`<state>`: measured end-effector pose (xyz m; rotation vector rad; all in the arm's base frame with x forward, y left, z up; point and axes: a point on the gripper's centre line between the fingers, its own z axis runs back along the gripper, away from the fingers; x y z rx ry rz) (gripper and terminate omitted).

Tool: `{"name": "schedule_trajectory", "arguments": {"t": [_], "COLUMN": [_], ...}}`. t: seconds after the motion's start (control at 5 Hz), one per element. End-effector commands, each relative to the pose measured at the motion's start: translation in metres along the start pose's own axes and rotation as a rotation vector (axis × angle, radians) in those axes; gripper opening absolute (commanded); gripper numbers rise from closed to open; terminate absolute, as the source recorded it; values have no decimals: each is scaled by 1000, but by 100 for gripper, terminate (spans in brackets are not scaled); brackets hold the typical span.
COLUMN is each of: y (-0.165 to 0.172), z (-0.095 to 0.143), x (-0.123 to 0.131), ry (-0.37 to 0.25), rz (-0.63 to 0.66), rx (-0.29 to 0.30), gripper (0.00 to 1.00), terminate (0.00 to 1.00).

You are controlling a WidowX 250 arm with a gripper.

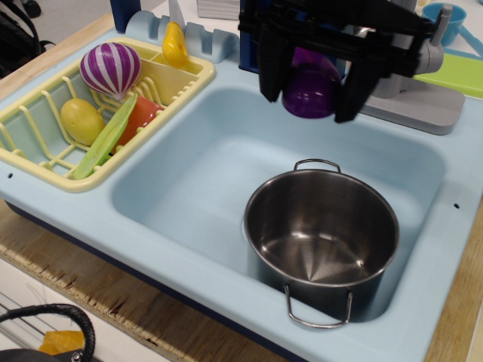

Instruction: Put eggplant into pot or pan

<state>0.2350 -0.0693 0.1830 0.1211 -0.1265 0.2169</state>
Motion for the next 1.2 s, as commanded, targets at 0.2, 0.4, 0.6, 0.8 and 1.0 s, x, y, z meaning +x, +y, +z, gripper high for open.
{"name": "schedule_trajectory", "arguments": {"t": [0.2,0.4,0.6,0.8,1.0], "y": [-15,-21,-25,-25,-25], "z": [-6,-15,-16,-16,-16], "x": [-41,-45,-43,-43,-43], "ry": [31,46,43,43,43], "rz": [54,40,16,16,16], "rx": [-109,-151,-169,-169,-169], "gripper": [0,100,100,100,100], "terminate": [0,0,0,0,100]}}
